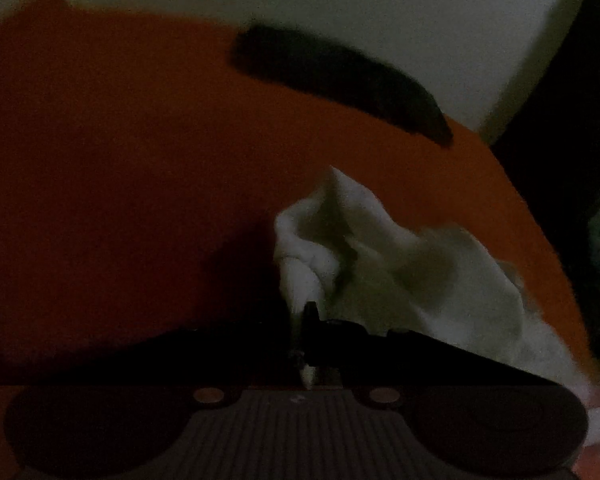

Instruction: Fold clothes

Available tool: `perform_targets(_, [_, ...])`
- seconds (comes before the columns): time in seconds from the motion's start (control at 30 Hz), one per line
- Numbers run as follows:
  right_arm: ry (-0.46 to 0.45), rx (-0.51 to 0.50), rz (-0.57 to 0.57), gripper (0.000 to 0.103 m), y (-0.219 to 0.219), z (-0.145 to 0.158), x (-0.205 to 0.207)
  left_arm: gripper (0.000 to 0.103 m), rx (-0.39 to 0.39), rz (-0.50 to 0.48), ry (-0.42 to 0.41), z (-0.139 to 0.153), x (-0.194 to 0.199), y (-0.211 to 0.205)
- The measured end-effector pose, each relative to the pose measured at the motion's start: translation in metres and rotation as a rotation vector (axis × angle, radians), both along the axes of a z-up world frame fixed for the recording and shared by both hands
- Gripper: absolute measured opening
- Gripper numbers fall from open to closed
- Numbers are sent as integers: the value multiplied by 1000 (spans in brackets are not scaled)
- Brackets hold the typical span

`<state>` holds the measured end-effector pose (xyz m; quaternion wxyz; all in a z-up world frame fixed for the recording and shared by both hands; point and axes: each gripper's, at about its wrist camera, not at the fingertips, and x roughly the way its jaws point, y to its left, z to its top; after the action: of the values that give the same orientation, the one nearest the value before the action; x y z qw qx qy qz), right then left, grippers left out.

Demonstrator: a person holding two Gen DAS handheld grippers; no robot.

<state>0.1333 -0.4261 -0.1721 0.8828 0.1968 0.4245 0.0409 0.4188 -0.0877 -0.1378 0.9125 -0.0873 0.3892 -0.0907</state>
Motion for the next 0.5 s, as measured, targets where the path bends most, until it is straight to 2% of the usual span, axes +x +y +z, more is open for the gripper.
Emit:
perform_targets(0.1, [-14, -20, 16, 98, 5, 4, 1, 5, 101, 101, -61, 28, -16, 47])
perform_targets(0.23, [-29, -27, 31, 98, 12, 9, 3, 6, 323, 227, -94, 46, -20, 120])
perform_targets(0.3, [-32, -30, 42, 98, 16, 10, 4, 6, 445, 276, -78, 38, -2, 146])
perform_targets(0.37, [-24, -43, 58, 98, 22, 11, 6, 7, 543, 301, -13, 20, 22, 174])
perform_targets(0.43, [-22, -49, 71, 98, 29, 11, 5, 12, 567, 339, 47, 4, 38, 197])
perform_targets(0.47, [-24, -51, 75, 98, 33, 12, 5, 15, 553, 386, 69, -3, 45, 206])
perform_targets(0.5, [-26, -53, 77, 98, 36, 12, 3, 13, 525, 445, 59, 1, 48, 212])
